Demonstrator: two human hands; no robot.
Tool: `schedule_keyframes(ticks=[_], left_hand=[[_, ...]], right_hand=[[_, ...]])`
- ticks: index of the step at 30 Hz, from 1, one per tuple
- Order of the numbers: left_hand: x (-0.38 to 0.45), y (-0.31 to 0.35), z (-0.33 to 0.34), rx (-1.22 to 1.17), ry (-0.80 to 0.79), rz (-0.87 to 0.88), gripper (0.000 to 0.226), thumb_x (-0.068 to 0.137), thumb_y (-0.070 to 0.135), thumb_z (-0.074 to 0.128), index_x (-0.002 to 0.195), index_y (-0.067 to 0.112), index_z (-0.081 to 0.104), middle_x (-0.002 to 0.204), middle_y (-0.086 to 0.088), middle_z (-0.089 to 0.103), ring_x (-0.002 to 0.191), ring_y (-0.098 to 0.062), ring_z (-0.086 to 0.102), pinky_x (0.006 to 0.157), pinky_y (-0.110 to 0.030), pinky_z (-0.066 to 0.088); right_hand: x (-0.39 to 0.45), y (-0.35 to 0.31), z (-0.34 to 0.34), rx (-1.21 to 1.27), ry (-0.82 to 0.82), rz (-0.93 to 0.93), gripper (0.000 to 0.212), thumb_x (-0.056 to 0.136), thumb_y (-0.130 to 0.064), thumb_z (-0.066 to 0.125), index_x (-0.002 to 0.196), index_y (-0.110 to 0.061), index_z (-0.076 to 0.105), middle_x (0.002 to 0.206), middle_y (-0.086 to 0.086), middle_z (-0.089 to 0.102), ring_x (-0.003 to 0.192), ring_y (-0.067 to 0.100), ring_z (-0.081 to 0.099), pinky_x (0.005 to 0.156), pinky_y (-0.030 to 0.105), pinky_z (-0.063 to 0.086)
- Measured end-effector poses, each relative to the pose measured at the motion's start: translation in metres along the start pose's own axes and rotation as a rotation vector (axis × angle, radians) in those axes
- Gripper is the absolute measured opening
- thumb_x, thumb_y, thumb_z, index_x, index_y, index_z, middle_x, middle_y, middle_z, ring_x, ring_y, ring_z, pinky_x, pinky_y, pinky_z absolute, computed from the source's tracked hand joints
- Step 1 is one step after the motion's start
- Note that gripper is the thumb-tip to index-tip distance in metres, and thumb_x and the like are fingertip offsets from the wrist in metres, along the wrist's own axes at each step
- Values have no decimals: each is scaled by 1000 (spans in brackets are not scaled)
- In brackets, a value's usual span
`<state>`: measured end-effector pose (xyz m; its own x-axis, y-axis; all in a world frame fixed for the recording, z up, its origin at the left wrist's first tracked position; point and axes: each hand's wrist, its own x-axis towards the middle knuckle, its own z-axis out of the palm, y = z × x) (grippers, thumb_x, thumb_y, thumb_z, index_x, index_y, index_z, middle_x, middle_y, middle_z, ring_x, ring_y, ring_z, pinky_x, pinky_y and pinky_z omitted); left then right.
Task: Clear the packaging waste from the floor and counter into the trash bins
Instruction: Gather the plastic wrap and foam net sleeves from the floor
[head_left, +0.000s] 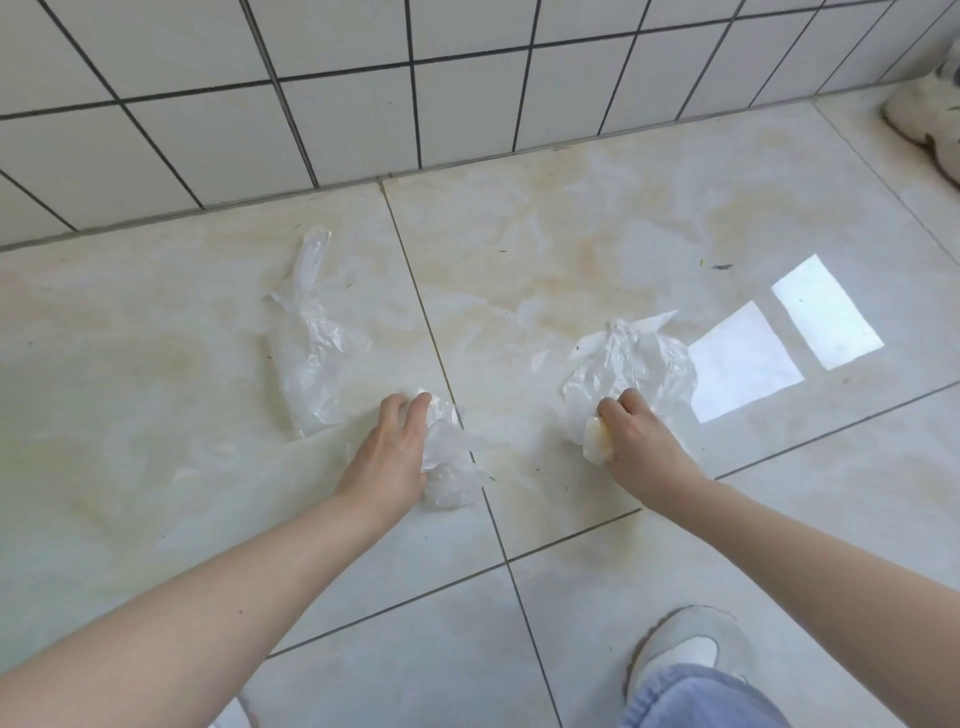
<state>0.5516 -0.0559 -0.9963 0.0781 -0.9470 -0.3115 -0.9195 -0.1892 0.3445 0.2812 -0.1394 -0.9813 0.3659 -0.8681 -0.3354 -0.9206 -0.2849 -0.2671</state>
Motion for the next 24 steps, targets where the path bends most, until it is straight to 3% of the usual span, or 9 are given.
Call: schedule_keyframes(ticks=[5, 8, 10, 12, 14, 19, 22, 24], left_hand=[[-7, -36, -6, 156, 47, 28, 47, 71, -2, 70, 113, 10, 53, 96, -8, 50, 84, -28, 57, 65, -36, 49], [-17, -49, -11, 145, 23, -15, 30, 78, 3, 61, 105, 10, 51, 98, -8, 51, 91, -28, 54, 65, -33, 40], [-26, -55, -14, 169, 52, -17, 29, 74, 6, 65, 99, 11, 52, 94, -6, 53, 88, -26, 56, 59, -32, 37], [-36, -60, -15, 220, 41, 25, 40, 49, 9, 82, 78, 13, 56, 74, -2, 54, 69, -23, 59, 44, -28, 37], [-43, -67, -15, 278, 74, 49, 48, 28, 11, 87, 64, 16, 55, 60, 1, 51, 56, -21, 56, 38, -23, 36], [-52, -74, -29, 214, 195, 96, 43, 35, 12, 86, 62, 14, 53, 58, 1, 49, 64, -24, 52, 43, -28, 40], [-48, -81, -44, 121, 290, 42, 38, 44, 13, 83, 67, 14, 52, 61, 2, 52, 70, -25, 53, 46, -29, 39], [-43, -86, -55, 46, 344, -30, 31, 58, 13, 78, 76, 15, 52, 66, 3, 53, 78, -24, 52, 52, -28, 36]], right_hand=[[6, -18, 7, 156, -66, 88, 35, 80, -2, 56, 112, -8, 42, 93, 6, 46, 81, 28, 45, 66, 32, 34], [11, -33, 9, 221, -90, 149, 49, 82, -7, 60, 125, -7, 36, 101, 12, 54, 91, 31, 50, 70, 31, 36], [16, -42, 8, 204, -120, 195, 40, 83, -10, 62, 118, -8, 42, 95, 10, 54, 88, 30, 53, 68, 31, 39], [20, -50, 6, 91, -167, 159, 21, 82, -13, 61, 99, -9, 50, 87, 6, 53, 88, 31, 57, 66, 30, 42], [23, -58, 4, 0, -191, 74, 16, 80, -16, 63, 91, -9, 54, 87, 4, 51, 91, 30, 58, 67, 30, 42], [29, -82, 5, -138, -118, -119, 30, 80, -32, 67, 98, -10, 60, 110, 3, 43, 102, 25, 43, 83, 31, 45], [42, -98, -5, -166, -51, -160, 27, 82, -26, 65, 103, -9, 63, 121, 4, 45, 106, 27, 38, 89, 30, 42], [53, -111, -14, -102, 7, -155, 21, 81, -18, 63, 97, -4, 65, 115, 7, 55, 102, 31, 45, 85, 30, 41]])
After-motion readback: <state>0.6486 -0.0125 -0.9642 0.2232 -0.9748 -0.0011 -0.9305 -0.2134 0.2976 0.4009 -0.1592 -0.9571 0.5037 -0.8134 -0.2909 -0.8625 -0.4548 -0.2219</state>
